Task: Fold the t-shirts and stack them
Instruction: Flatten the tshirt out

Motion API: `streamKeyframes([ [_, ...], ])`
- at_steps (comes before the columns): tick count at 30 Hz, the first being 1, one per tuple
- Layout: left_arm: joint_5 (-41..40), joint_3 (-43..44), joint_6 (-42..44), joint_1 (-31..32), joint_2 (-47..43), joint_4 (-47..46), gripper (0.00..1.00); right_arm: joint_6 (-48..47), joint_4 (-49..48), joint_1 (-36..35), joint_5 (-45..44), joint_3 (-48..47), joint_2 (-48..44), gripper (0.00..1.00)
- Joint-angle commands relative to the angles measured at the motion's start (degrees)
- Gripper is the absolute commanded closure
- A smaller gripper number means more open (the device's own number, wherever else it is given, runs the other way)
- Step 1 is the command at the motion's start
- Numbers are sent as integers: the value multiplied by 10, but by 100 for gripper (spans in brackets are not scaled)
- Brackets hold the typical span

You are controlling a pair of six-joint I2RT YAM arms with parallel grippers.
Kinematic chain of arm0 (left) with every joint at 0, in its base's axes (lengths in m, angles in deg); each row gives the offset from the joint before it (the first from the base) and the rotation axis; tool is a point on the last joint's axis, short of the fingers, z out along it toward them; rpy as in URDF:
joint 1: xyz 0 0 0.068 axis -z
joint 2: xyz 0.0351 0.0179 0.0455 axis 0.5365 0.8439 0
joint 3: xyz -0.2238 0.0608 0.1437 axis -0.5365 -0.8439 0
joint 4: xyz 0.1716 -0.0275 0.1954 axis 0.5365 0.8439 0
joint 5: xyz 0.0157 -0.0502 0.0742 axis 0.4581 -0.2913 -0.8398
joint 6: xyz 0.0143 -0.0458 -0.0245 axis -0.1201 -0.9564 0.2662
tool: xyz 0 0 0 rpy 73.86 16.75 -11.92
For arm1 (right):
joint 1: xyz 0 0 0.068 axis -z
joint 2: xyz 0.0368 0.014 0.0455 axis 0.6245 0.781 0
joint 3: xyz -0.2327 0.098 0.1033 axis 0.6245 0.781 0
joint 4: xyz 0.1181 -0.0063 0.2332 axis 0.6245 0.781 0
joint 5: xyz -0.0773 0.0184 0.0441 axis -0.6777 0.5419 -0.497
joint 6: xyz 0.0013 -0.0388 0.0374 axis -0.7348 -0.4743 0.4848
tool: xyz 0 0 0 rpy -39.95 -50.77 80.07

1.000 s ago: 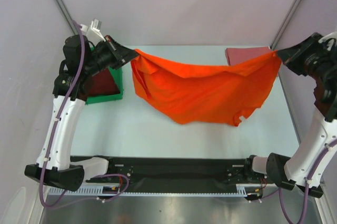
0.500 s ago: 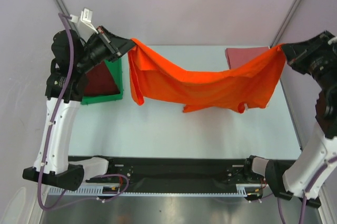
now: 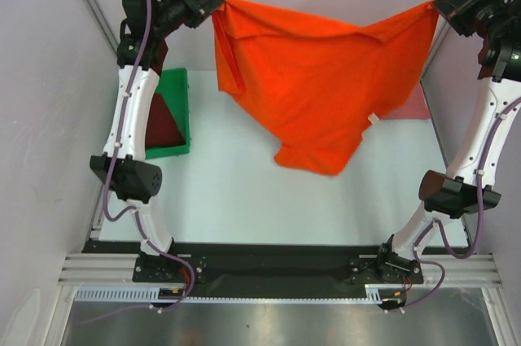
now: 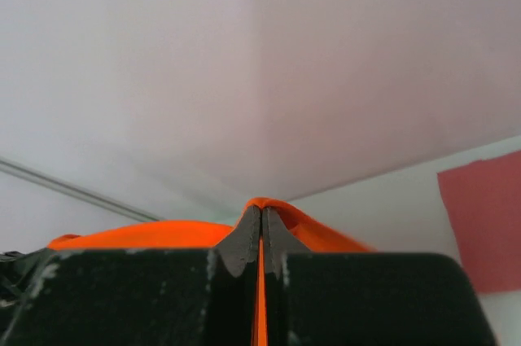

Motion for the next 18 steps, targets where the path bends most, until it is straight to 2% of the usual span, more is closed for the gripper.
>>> streamKeyframes([
  [1, 42, 102, -47, -31, 32, -90, 100, 78, -130, 43, 53, -40, -21, 100],
  [3, 46, 88, -80, -33, 30, -154, 100, 107, -173, 53, 80, -32, -17, 100],
  [6, 76, 84, -100, -34, 34, -217, 100, 110, -175, 65, 93, -56, -2, 100],
  [9, 99, 94, -94, -35, 29, -192, 100, 130, -187, 78, 105, -48, -5, 100],
  [11, 113, 60, -86, -33, 13, -186, 100, 120, -159, 73, 111, -39, -16, 100],
  [13, 112, 17, -52, -24, -29, -154, 100, 42, -101, 62, 103, -20, -32, 100],
  [14, 108, -45, -38, -21, -46, -146, 100, 8, -12, 37, 58, -11, -53, 100],
  [15, 106, -75, -11, -16, -65, -125, 100, -23, 17, 19, 28, 31, -68, 100],
  [17, 104, -138, 17, 3, -93, -78, 100, -57, 33, -20, -16, 101, -126, 100],
  [18, 99, -173, 31, 11, -107, -64, 100, -64, 26, -72, -24, 136, -148, 100],
])
